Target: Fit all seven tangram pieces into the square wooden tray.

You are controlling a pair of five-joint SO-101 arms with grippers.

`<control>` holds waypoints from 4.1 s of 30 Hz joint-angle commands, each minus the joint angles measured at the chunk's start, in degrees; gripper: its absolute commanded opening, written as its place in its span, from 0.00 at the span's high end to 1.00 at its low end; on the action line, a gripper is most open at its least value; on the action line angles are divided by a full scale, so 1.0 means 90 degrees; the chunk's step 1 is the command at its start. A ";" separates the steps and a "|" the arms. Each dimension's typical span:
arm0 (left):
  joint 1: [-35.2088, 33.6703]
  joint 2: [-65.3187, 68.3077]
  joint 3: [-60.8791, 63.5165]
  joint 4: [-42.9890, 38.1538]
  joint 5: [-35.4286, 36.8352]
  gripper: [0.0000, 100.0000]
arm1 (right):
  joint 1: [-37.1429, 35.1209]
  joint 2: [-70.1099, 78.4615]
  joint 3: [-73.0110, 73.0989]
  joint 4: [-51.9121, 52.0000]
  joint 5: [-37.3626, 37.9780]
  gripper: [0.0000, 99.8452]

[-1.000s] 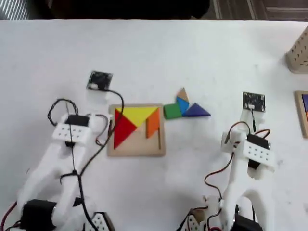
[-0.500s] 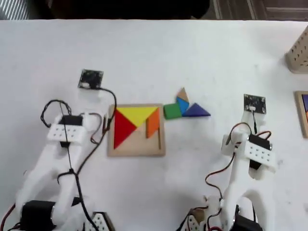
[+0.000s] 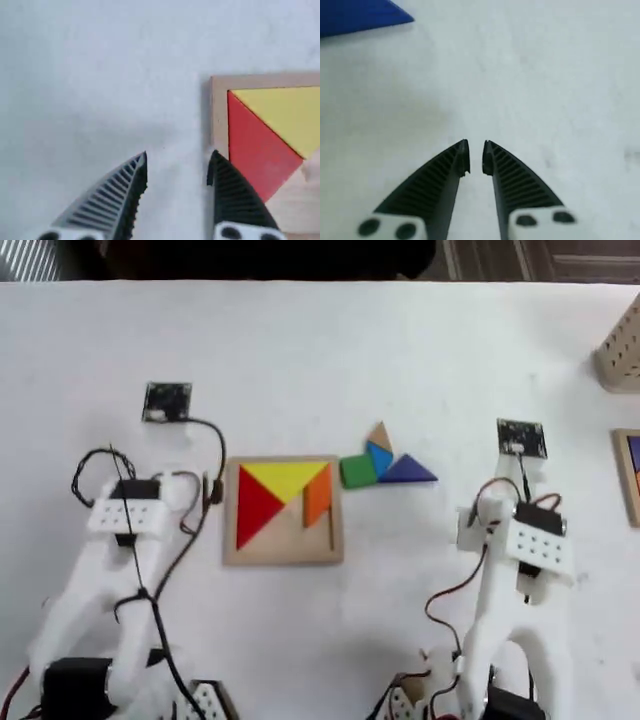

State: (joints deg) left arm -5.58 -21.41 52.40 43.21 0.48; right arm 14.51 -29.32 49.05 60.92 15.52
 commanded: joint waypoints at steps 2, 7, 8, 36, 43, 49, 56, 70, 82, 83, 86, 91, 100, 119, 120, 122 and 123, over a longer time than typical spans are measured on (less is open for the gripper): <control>-0.0161 -0.0230 -0.0078 -0.0117 0.0068 0.79 | -0.0679 -0.0151 -0.0967 0.0503 -0.0498 0.90; -0.0171 -0.0190 -0.0078 -0.0117 0.0078 0.79 | -0.1148 -0.0142 -0.1319 0.0357 -0.1573 0.90; -0.0171 -0.0103 -0.0117 -0.0117 0.0078 0.79 | -0.1275 -0.0132 -0.1319 0.0249 -0.1739 0.90; -0.0230 0.1284 -0.1328 0.0557 0.0020 0.79 | -0.2652 0.5778 -0.6369 -0.0259 -0.1885 0.78; -0.0239 0.1284 -0.1338 0.0557 0.0020 0.79 | -0.2769 0.7116 -0.7375 -0.0210 -0.2608 0.83; -0.0230 0.1284 -0.1348 0.0557 0.0020 0.79 | -0.2838 0.7868 -0.8361 0.0425 -0.2305 0.83; -0.0230 0.1284 -0.1338 0.0557 0.0010 0.79 | -0.2916 0.8659 -0.9690 0.1509 -0.2002 0.91; -0.0239 0.1294 -0.1328 0.0557 0.0010 0.79 | -0.2740 0.8943 -1.0422 0.2408 -0.1729 0.98; -0.0239 0.1294 -0.1338 0.0557 0.0010 0.79 | -0.2496 0.7810 -1.0432 0.3385 -0.1690 0.98; -0.0239 0.1294 -0.1338 0.0547 0.0010 0.79 | -0.2496 0.7761 -1.0432 0.3482 -0.1690 0.98; -0.0249 0.1294 -0.1348 0.0547 0.0010 0.79 | -0.2496 0.7634 -1.0432 0.3736 -0.1690 0.98; -0.0259 0.1294 -0.1358 0.0547 -0.0234 0.79 | -0.2672 0.7419 -1.0422 0.4127 -0.1690 0.98; -0.0269 0.1284 -0.1201 0.0293 -0.0264 0.79 | -0.3795 0.6784 -0.9319 0.4059 -0.1885 0.98; -0.0151 -0.0347 0.0059 -0.0342 -0.0567 0.79 | -0.5211 0.6628 -0.8283 0.2847 -0.2510 0.98; -0.0122 -0.0347 0.0059 -0.0332 -0.0576 0.79 | -0.5201 0.6628 -0.8283 0.2857 -0.2501 0.96; -0.0112 -0.0347 0.0059 -0.0332 -0.0576 0.79 | -0.5172 0.6608 -0.8293 0.2926 -0.2491 0.89; -0.0112 -0.0347 0.0059 -0.0332 -0.0576 0.79 | -0.5143 0.6549 -0.8342 0.2994 -0.2481 0.86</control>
State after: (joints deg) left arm -7.52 -22.29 53.27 41.19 -4.18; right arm -31.82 34.59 -24.79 87.12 -6.90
